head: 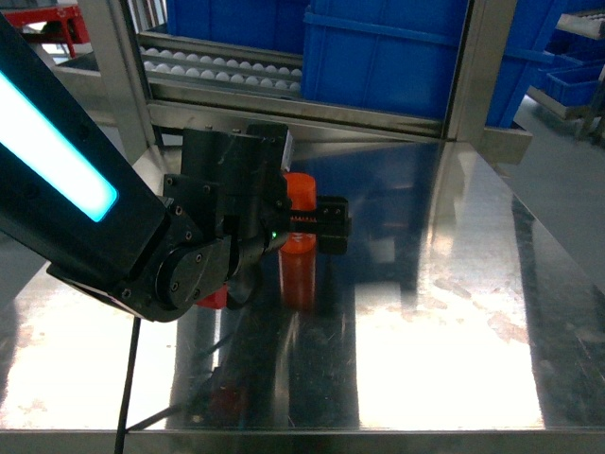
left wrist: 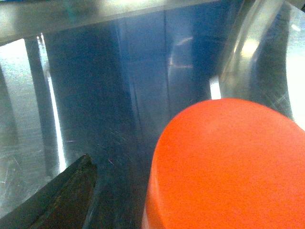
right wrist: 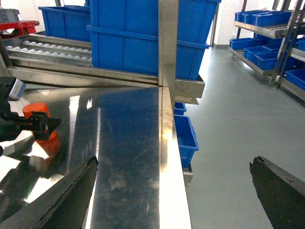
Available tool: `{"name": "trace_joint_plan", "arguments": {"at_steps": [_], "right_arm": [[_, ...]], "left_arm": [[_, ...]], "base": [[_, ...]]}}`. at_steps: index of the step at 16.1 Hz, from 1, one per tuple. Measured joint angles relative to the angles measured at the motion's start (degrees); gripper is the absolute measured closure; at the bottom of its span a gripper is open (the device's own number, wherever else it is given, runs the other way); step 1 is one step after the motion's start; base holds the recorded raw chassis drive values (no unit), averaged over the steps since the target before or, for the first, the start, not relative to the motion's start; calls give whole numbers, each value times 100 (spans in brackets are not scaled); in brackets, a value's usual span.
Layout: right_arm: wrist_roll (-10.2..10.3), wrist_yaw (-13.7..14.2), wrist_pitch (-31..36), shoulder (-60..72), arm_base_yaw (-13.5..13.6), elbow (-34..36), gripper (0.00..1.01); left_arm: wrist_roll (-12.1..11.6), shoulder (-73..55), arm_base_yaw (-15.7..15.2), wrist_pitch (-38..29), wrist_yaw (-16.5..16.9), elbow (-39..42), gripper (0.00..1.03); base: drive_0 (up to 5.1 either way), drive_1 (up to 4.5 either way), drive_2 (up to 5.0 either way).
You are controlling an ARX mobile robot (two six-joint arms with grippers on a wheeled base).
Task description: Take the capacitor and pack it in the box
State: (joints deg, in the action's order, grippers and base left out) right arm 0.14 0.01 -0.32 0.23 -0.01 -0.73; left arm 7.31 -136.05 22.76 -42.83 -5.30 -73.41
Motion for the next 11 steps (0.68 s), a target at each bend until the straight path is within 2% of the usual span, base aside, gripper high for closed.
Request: {"name": "trace_joint_plan", "arguments": {"at_steps": [3,4,7,10,11], "right_arm": [[0,0,0,0,0,0,3],[0,0,2,0,0,0,3],[0,0,0,0,0,0,3],[0,0,0,0,0,0,3],[0,0,2,0,0,0,3]], "left_arm": [[101,22,0,354,35,-17,46],[138,131,0,422,-2,90,56],[122,1156,-81,162,-289,988,58],[-179,3298,-275,-621,-684,2498,58],[-223,4052,-341,-649,-815,3036,58]], "base": [[0,0,0],[0,0,0],[0,0,0],[0,0,0],[0,0,0]]}}
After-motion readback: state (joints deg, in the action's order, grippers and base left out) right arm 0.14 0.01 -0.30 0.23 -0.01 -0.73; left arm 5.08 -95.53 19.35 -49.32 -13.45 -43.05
